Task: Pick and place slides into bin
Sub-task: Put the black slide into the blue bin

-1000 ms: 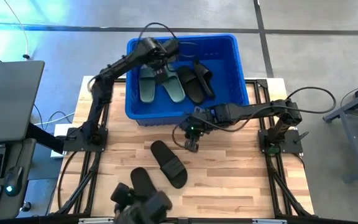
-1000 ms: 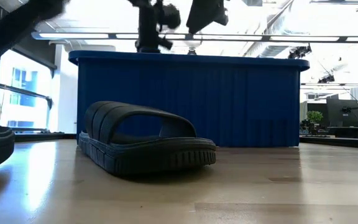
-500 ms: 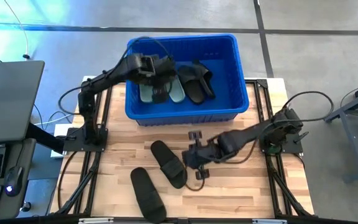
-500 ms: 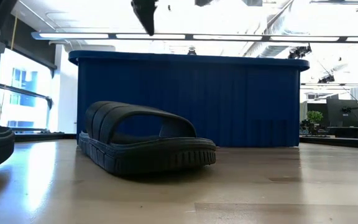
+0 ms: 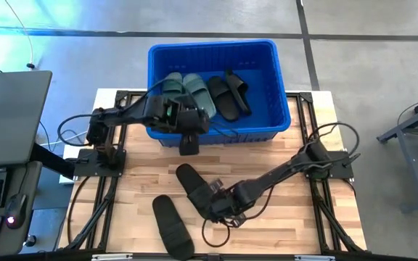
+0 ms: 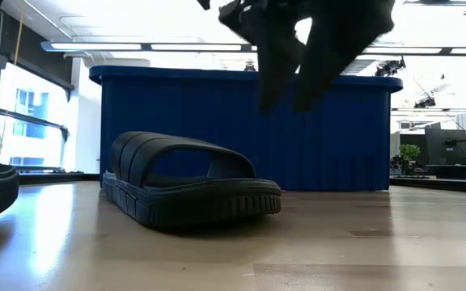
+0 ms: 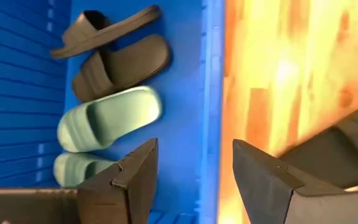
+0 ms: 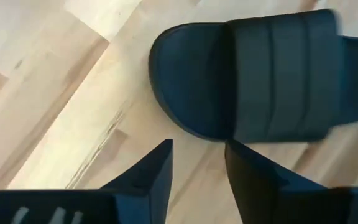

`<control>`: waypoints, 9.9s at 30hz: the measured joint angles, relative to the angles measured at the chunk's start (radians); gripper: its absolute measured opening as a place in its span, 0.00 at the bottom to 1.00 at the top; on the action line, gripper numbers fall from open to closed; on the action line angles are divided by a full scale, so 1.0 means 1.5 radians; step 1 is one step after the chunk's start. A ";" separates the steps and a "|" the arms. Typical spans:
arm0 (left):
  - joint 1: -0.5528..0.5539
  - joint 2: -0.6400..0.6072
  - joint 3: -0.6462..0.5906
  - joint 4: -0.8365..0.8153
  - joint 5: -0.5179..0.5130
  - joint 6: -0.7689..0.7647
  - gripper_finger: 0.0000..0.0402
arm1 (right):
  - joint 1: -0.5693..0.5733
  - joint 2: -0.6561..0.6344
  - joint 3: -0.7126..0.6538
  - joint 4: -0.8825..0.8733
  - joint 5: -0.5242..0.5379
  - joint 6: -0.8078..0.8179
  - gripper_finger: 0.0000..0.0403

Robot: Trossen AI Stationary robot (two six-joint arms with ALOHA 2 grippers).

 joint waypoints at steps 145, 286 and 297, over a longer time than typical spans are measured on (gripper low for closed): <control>-0.105 -0.159 0.056 0.000 -0.250 0.053 0.47 | -0.461 -0.010 0.000 0.314 0.087 -0.583 0.25; -0.313 -0.410 -0.949 0.825 0.331 -0.456 0.48 | -0.199 -0.454 0.000 -0.142 0.092 0.210 0.60; -0.352 -0.274 -0.974 1.021 0.523 -0.475 0.48 | -0.199 -0.454 0.000 -0.136 0.092 0.215 0.60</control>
